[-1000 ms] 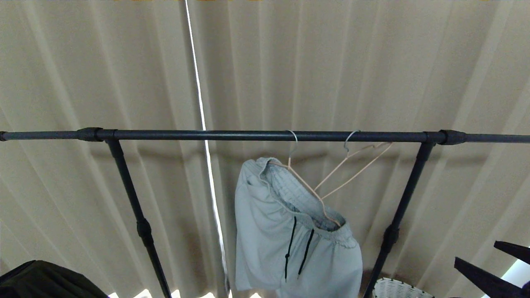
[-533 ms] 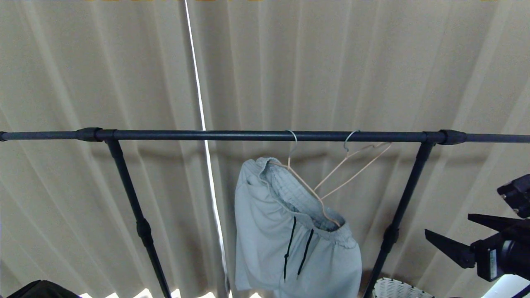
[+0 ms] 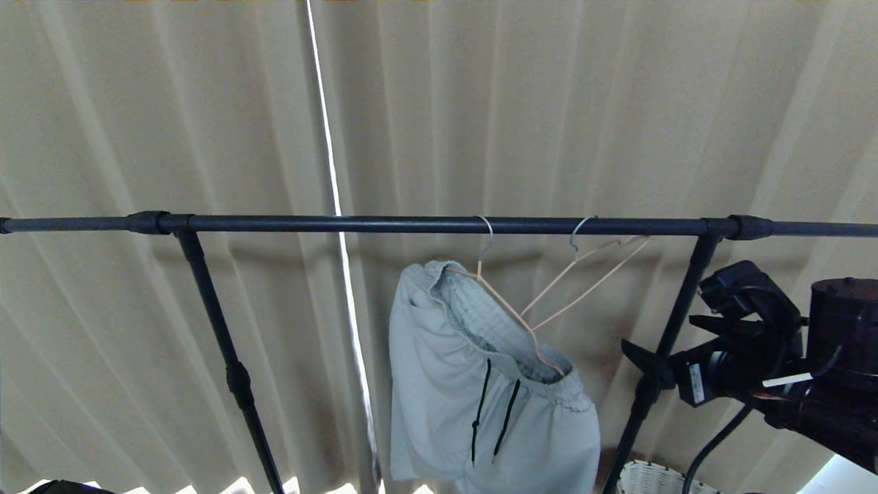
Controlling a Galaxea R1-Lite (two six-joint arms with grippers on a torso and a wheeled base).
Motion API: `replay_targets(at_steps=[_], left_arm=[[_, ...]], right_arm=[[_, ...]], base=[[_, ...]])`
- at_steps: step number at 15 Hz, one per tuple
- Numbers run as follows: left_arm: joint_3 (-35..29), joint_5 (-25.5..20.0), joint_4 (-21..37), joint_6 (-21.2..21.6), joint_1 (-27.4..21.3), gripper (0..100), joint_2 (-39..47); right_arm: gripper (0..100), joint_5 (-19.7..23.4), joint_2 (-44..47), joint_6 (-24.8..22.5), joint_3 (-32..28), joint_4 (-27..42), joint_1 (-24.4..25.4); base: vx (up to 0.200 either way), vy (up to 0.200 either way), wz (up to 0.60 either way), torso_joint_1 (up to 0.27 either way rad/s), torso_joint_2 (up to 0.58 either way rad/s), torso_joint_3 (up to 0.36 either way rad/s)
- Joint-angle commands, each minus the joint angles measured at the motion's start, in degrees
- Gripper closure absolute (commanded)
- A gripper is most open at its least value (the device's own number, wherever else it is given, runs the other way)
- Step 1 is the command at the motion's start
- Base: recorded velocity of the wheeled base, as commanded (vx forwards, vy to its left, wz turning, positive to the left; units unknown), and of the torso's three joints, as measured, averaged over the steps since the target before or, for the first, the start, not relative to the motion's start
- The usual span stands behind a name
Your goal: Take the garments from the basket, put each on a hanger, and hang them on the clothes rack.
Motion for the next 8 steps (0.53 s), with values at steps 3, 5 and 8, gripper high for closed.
replay_targets(at_steps=[3, 5, 8], left_arm=[[-0.1, -3.6, 0.0, 0.2, -1.1, 100, -0.6], [-0.3, -3.6, 0.0, 0.2, -1.1, 100, -0.7], [-0.4, -3.6, 0.0, 0.2, -1.1, 100, -0.9]], right_arm=[[0, 0.1, 8.1, -0.1, -0.7, -3.7, 0.6], [0, 0.1, 8.1, -0.1, -1.0, -3.7, 3.2], [0, 0.4, 10.5, 0.5, -3.2, -3.6, 8.0]], base=[[0.000, 0.000, 0.00, 0.000, 0.00, 0.000], [0.000, 0.000, 0.00, 0.000, 0.00, 0.000], [0.000, 0.000, 0.00, 0.000, 0.00, 0.000]])
